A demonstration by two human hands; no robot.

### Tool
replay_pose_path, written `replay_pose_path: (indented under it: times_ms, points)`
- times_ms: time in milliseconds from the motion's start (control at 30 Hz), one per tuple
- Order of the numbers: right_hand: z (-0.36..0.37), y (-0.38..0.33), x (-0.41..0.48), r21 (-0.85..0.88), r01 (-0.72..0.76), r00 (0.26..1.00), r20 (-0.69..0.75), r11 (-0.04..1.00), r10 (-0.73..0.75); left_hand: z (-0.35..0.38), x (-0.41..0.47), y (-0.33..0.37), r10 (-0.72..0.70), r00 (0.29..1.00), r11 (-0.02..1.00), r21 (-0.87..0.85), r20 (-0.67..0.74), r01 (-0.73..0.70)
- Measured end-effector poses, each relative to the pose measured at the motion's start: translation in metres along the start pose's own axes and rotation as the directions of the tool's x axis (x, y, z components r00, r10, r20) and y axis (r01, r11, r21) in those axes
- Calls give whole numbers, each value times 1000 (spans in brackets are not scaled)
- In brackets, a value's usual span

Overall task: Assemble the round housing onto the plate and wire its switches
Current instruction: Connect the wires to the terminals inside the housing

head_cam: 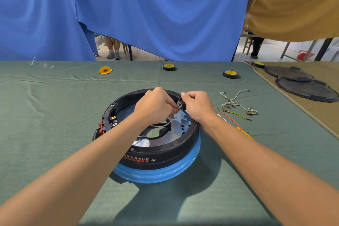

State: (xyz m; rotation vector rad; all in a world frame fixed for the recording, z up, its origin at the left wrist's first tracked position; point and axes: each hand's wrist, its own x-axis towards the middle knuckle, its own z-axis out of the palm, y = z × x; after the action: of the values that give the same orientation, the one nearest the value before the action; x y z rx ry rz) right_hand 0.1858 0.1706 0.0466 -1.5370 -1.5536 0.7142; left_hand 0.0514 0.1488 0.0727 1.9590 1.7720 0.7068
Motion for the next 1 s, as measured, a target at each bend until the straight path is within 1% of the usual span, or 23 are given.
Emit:
replay_pose_path:
  times_ms: [400,733,1000]
  points:
    - [0,-1,0,4,-11,1000,-6,1000,11,0,1,-3,-10,1000,998,-57,8,10]
    - [0,-4,-2,-10,-18,1000,-2,1000,18,1,2,-2,-9,1000,1000,-21,6,9]
    - [0,-4,-3,15,-31,999,-12,999,31,3,1,-2,-4,1000,1000,-8,-18,4]
